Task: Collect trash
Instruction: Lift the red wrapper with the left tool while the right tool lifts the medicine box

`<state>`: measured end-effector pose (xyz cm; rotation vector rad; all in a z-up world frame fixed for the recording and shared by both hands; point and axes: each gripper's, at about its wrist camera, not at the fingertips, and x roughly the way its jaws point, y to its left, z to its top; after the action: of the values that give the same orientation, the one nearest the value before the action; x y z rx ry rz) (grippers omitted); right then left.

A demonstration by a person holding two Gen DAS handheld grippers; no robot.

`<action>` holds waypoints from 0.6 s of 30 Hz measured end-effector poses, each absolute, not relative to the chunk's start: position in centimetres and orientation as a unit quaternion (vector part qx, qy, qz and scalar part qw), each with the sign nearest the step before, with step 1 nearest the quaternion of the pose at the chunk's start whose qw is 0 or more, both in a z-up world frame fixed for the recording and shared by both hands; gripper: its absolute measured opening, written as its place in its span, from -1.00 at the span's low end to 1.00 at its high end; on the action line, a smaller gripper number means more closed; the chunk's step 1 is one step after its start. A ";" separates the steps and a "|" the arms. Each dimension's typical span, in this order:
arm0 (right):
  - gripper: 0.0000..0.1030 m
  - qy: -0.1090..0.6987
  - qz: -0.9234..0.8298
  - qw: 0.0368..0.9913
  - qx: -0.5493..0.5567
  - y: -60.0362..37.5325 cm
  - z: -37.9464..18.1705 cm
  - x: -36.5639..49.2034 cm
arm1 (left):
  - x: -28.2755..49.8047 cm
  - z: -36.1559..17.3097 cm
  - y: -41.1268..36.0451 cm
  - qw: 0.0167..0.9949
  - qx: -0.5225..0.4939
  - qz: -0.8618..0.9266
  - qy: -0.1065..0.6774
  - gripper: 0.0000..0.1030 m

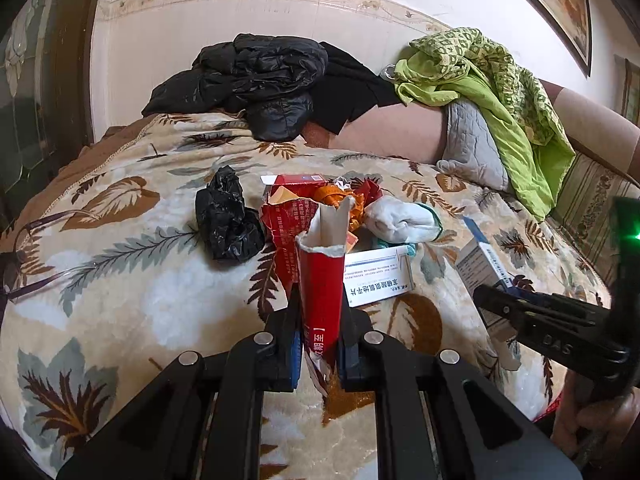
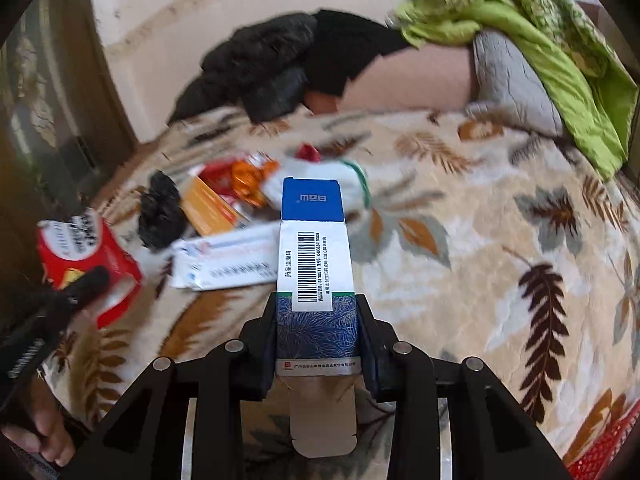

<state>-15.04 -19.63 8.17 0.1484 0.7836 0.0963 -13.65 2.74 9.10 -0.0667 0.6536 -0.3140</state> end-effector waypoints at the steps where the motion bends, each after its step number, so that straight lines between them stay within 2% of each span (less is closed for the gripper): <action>1: -0.29 0.379 0.052 0.921 0.073 -19.4 8.3 -15.0 | -13.7 9.1 2.6 0.936 -0.029 -0.151 0.318 -0.76; 18: -0.29 0.352 0.088 0.929 0.075 -18.3 9.1 -15.7 | -14.0 9.1 2.2 0.949 0.022 -0.100 0.299 -0.76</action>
<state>-15.69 -18.28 9.08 0.1527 0.7221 0.1806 -13.96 2.15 9.13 0.0443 0.6086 -0.2027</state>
